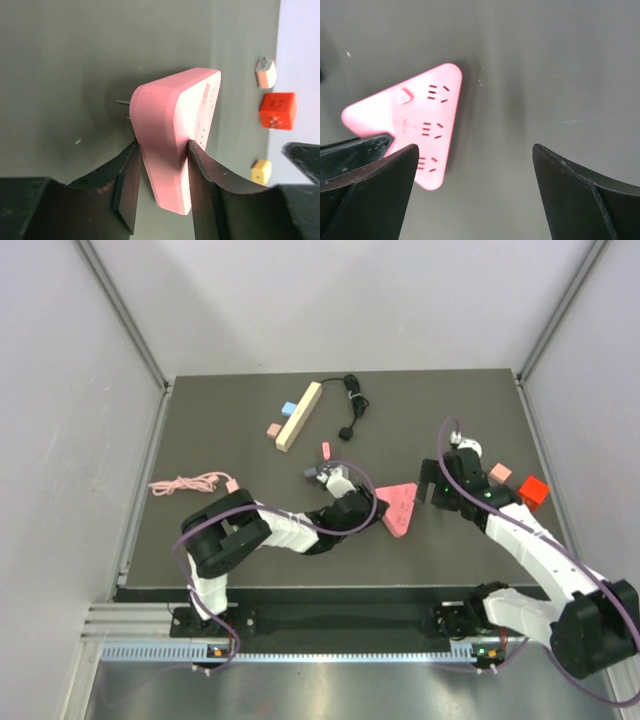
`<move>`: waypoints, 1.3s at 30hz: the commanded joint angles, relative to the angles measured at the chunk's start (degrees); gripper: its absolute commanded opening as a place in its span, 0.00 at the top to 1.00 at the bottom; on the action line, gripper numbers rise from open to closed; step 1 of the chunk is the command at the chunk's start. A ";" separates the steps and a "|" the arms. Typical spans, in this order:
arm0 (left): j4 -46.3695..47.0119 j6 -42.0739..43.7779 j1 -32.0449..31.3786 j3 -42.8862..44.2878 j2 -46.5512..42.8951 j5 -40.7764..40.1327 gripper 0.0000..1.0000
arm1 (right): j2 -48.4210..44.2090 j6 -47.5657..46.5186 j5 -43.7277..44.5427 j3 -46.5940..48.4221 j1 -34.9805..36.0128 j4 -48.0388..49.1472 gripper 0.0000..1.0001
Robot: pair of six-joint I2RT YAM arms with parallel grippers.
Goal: Pull the plug off the socket
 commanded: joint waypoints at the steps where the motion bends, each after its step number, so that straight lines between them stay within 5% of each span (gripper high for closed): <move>1: -12.61 10.12 -0.52 3.90 2.29 -1.57 1.00 | -6.41 4.25 3.64 -0.09 0.54 -0.16 0.04; 9: -18.41 20.50 1.93 20.66 8.96 0.60 1.00 | -5.81 4.00 12.18 5.27 -0.25 -8.69 0.00; 13: -18.33 20.67 5.63 28.42 15.47 9.40 1.00 | -7.92 3.73 11.04 5.01 -1.92 -9.48 0.00; 25: -29.75 26.04 12.48 54.86 32.07 18.89 1.00 | -9.68 -1.01 5.51 4.13 -8.07 -7.91 0.00; 30: -30.63 24.99 15.30 57.35 33.67 20.66 1.00 | -8.98 -2.16 4.44 4.30 -8.60 -7.55 0.00; 34: -32.74 25.51 17.14 58.14 33.06 25.58 0.85 | -9.33 -2.68 3.39 3.95 -8.78 -7.11 0.00; 39: -35.63 27.88 17.32 59.80 31.04 30.93 0.47 | -9.15 -3.83 0.58 3.69 -8.78 -6.76 0.00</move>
